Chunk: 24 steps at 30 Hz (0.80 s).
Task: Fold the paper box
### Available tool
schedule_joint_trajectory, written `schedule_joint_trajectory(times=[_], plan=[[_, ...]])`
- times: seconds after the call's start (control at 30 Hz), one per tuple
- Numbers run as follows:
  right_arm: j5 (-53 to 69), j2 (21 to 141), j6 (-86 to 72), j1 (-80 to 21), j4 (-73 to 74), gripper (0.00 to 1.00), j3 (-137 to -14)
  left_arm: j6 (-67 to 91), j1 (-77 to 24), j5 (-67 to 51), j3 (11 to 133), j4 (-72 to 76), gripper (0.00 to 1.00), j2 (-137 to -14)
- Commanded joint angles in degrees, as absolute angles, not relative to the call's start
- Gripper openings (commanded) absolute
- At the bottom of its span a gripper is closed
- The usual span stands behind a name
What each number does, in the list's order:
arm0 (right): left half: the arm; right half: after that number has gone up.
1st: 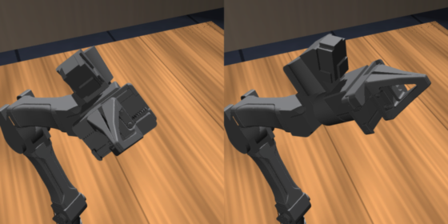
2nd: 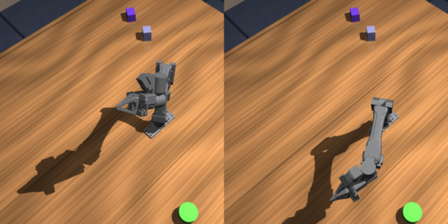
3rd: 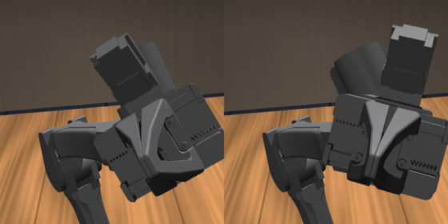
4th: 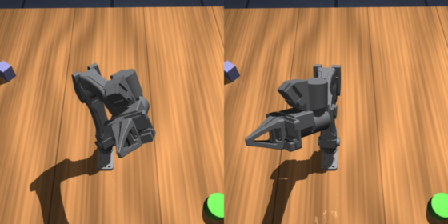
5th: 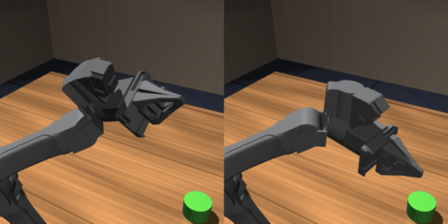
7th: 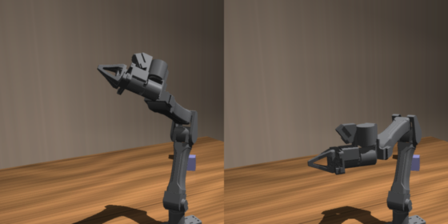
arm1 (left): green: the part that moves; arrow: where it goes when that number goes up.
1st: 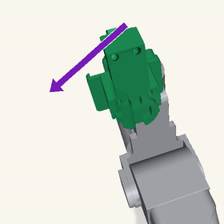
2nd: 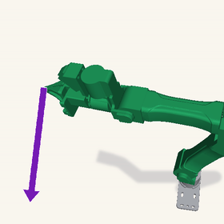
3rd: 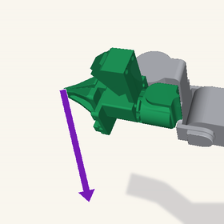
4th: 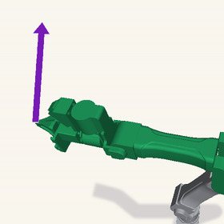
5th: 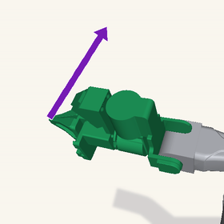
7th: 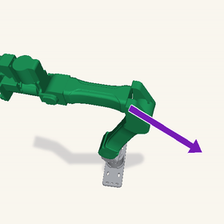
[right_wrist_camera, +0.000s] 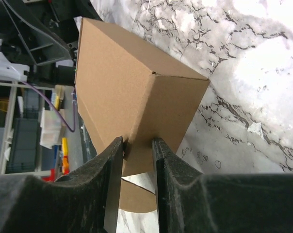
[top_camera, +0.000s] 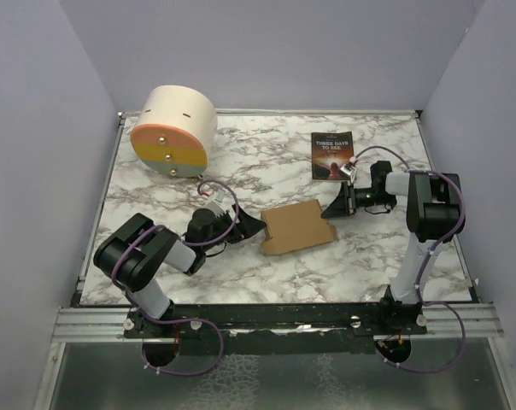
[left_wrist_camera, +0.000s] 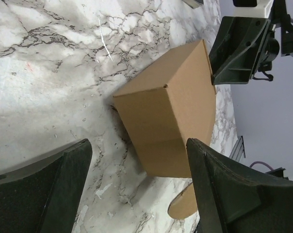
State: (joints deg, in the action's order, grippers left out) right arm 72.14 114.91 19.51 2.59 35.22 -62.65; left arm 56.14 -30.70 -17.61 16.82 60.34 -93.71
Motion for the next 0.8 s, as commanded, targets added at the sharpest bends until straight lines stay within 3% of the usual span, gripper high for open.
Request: schedule_joint_trajectory(times=[0.0, 0.37, 0.77], plan=[[74.1, 118.0, 19.7, 4.6, 36.1, 0.28, -63.8, 59.0, -30.5, -19.8, 16.5, 68.9, 0.83, -96.6], [74.7, 118.8, 19.6, 5.4, 36.1, 0.28, -63.9, 65.6, -31.8, -19.5, 14.9, 84.5, 0.94, -102.5], [75.1, 119.9, 20.4, 5.4, 36.9, 0.28, -64.5, 67.5, -33.1, -16.3, 13.3, 86.2, 0.95, -101.4]])
